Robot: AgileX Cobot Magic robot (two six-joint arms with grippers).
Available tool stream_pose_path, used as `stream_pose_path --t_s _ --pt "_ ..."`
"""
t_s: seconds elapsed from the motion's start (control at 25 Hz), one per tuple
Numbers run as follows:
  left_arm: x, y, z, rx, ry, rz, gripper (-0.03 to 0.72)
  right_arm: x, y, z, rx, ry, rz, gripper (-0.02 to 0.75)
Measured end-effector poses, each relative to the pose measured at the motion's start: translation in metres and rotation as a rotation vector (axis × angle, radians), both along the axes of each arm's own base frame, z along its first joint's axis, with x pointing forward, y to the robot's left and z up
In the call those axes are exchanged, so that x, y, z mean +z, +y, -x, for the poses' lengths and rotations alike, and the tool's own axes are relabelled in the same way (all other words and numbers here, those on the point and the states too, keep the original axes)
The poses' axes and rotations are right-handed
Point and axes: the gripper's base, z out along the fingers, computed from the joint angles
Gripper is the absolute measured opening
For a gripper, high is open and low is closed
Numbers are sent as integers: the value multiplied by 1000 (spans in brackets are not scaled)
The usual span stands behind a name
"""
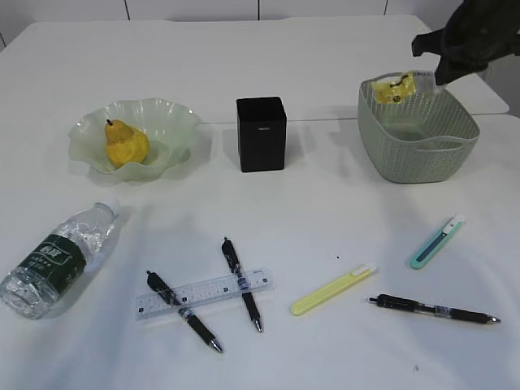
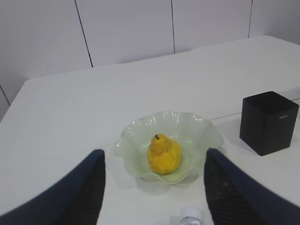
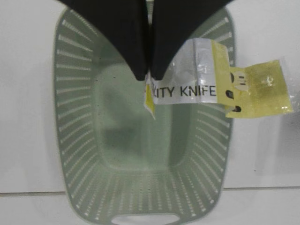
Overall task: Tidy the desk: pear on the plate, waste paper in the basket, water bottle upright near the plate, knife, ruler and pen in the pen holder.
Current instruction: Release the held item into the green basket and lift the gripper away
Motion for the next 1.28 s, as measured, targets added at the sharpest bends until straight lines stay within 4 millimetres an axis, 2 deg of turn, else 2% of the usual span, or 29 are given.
stream_pose_path --t_s 0.2,0.6,0.76,0.88,1.12,1.28 --pt "-2 0 0 2 17 -3 466 -4 -5 -2 -13 9 61 15" --pt "-2 0 0 2 17 -3 466 -31 -6 -9 -16 63 58 15" --pt "-2 0 0 2 17 -3 466 -33 -6 -9 -16 68 58 22" --pt "-2 0 0 2 17 -3 466 -33 -6 -9 -18 68 56 73" --pt "-3 0 0 3 29 -4 466 -33 -6 -9 -24 68 53 311" --pt "-5 1 1 6 56 -8 466 -33 -6 -9 -24 70 53 356"
